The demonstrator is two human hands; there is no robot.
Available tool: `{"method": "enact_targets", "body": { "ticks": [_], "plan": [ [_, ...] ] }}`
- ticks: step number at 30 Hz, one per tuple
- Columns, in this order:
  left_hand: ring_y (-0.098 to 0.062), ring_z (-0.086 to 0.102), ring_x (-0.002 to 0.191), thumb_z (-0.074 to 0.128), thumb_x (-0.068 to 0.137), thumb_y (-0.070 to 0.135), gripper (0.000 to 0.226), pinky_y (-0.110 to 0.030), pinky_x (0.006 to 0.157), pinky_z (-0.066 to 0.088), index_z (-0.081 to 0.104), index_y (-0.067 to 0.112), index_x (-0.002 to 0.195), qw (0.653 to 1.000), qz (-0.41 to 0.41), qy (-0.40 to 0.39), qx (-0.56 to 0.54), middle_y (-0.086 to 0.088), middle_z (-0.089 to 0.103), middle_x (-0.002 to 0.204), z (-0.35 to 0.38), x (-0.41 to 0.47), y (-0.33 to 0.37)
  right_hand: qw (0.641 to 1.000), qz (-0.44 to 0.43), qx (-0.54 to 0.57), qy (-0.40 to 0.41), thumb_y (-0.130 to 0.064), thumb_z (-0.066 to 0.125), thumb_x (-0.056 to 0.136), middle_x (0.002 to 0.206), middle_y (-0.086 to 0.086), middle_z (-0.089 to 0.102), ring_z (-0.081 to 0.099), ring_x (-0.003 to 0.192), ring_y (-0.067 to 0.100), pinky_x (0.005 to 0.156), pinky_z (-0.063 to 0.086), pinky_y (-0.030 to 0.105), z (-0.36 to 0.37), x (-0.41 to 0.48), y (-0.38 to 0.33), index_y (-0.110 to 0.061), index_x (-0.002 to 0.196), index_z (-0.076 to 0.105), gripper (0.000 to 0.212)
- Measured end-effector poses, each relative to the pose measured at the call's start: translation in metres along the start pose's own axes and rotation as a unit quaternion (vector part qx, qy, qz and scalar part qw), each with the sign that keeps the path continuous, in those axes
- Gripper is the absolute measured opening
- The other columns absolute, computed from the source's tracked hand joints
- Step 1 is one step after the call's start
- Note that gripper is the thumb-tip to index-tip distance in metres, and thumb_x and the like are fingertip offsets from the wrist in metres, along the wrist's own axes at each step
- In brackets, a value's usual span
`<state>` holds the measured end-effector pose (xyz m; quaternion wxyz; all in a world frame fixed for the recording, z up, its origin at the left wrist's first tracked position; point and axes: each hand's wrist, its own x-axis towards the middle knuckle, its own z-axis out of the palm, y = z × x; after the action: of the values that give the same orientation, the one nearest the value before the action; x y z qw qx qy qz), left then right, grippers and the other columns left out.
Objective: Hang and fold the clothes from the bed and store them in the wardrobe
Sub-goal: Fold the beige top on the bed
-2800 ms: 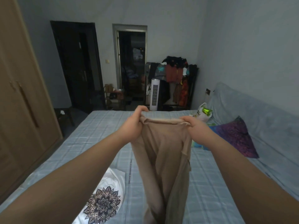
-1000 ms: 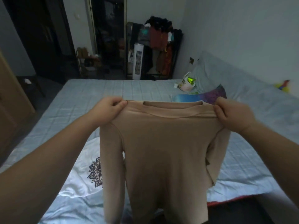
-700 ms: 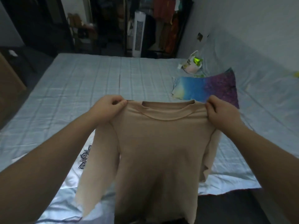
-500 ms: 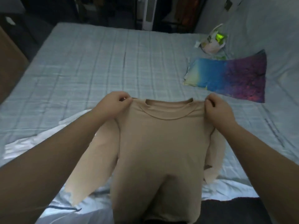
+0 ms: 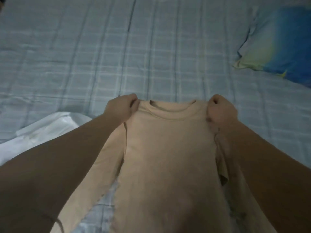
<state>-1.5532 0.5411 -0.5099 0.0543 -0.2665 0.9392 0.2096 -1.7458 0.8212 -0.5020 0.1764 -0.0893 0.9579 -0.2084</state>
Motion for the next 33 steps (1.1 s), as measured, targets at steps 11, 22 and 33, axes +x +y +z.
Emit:
{"method": "enact_targets", "body": {
  "ticks": [11, 22, 33],
  "plan": [
    [-0.032, 0.06, 0.085, 0.042, 0.096, 0.049, 0.028, -0.042, 0.07, 0.045, 0.048, 0.022, 0.09, 0.989, -0.001, 0.084, 0.121, -0.004, 0.062, 0.086, 0.098, 0.085, -0.041, 0.961, -0.177, -0.154, 0.145, -0.022, 0.045, 0.097, 0.105, 0.015, 0.055, 0.049, 0.099, 0.037, 0.086, 0.035, 0.048, 0.115, 0.095, 0.04, -0.015, 0.104, 0.055, 0.013],
    [-0.043, 0.052, 0.112, 0.05, 0.089, 0.009, 0.033, -0.051, 0.099, 0.041, 0.057, -0.002, 0.119, 0.976, 0.14, 0.165, -0.001, -0.022, 0.058, 0.117, 0.098, 0.038, 0.003, 0.943, -0.301, -0.079, 0.122, -0.024, 0.039, 0.093, 0.144, 0.012, 0.05, 0.042, 0.135, 0.034, 0.115, 0.029, 0.049, 0.106, 0.034, 0.027, -0.012, 0.135, 0.052, 0.046],
    [-0.034, -0.003, 0.152, 0.019, 0.099, 0.058, 0.068, -0.055, 0.121, -0.001, 0.006, 0.028, 0.159, 0.995, -0.063, 0.046, 0.07, -0.01, 0.002, 0.167, 0.143, 0.074, 0.005, 0.947, -0.215, -0.232, 0.053, -0.056, 0.017, 0.1, 0.166, 0.004, 0.01, 0.008, 0.152, 0.026, 0.118, 0.006, 0.062, 0.136, 0.068, 0.03, -0.025, 0.158, 0.009, 0.066]
  ]
}}
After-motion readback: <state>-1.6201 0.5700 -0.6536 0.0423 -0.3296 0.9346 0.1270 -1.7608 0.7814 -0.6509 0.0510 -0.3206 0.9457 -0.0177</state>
